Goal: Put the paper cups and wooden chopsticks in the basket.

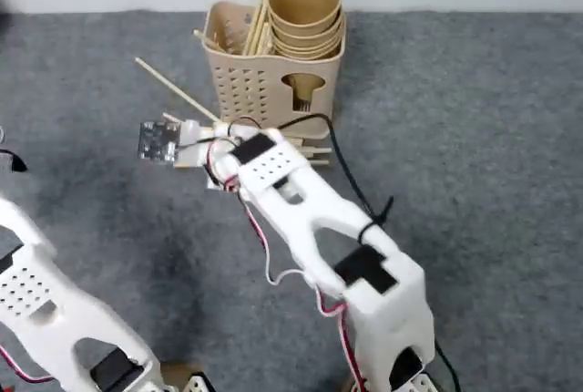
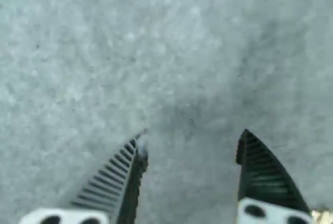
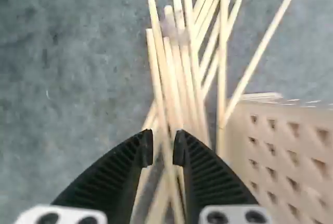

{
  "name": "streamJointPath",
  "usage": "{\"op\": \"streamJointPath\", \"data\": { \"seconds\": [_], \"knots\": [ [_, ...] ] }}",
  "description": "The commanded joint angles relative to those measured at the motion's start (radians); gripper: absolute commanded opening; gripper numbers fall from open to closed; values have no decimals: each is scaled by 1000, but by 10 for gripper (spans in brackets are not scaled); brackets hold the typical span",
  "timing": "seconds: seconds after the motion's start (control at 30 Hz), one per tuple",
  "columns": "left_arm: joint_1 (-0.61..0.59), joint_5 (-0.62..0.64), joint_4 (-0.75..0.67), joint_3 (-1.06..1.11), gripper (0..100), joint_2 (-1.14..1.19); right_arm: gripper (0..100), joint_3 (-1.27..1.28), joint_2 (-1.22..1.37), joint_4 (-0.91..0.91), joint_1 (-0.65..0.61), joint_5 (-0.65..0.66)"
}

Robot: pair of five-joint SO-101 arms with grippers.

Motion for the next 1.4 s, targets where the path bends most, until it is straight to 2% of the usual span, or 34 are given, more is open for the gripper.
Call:
{"op": "streamJointPath", "data": {
  "seconds": [0.0,0.1,0.27,0.4,0.57,0.73,0.97,1.23,1.37],
  "knots": [
    [-17,11,21,15,261,-68,87,-198,51,108,-24,-87],
    [-28,11,21,25,261,-66,91,-298,117,194,-30,-97],
    [-28,11,21,54,261,-66,181,-423,193,329,-36,-97],
    [-25,11,21,59,262,-61,180,-473,219,412,-44,-97],
    [-21,11,21,59,262,-60,180,-493,229,421,-45,-91],
    [-21,11,21,59,262,-58,180,-497,260,367,-38,17],
    [-25,11,21,59,262,-58,178,-620,354,343,-42,20],
    [-26,11,21,76,262,-61,177,-839,423,503,4,17],
    [-23,11,20,122,262,-66,177,-867,453,562,50,17]
  ]
}}
